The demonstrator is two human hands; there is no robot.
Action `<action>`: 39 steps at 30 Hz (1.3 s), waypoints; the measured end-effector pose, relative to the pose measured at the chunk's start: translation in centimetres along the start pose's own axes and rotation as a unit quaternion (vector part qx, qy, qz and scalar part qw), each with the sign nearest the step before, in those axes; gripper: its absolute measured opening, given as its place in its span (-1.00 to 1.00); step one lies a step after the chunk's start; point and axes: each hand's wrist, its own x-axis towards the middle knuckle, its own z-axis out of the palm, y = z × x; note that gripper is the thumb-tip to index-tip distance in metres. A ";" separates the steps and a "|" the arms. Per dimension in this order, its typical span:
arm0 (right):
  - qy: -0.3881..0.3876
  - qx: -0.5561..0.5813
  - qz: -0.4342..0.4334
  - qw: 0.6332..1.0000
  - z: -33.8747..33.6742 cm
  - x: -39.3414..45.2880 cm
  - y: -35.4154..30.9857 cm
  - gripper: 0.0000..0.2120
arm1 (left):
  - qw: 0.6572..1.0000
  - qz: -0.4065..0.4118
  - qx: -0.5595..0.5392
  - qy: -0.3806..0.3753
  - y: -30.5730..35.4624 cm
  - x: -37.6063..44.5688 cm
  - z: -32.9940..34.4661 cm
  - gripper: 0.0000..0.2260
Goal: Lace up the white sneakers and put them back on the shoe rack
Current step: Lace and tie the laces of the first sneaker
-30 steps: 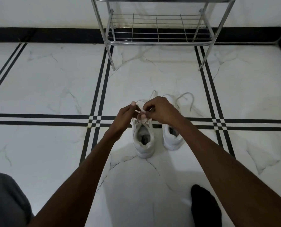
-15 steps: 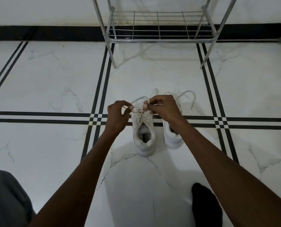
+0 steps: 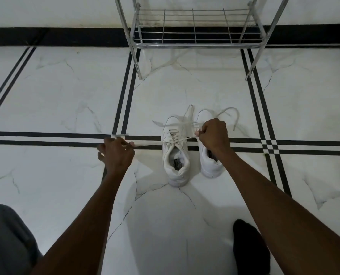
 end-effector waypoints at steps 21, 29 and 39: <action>-0.162 0.040 -0.146 0.975 1.8 -1.2 -1.0 -0.80 | 0.963 0.110 -0.147 -0.195 5.3 -1.5 4.2 -0.91; -0.178 0.088 -0.116 0.973 1.2 -0.3 -1.2 -0.82 | 0.954 0.128 -0.184 -0.198 4.8 -1.4 4.5 -0.97; -0.131 -0.014 -0.158 0.979 2.1 -1.5 -0.7 -0.84 | 0.958 0.257 0.093 -0.084 5.0 -1.7 3.2 -0.77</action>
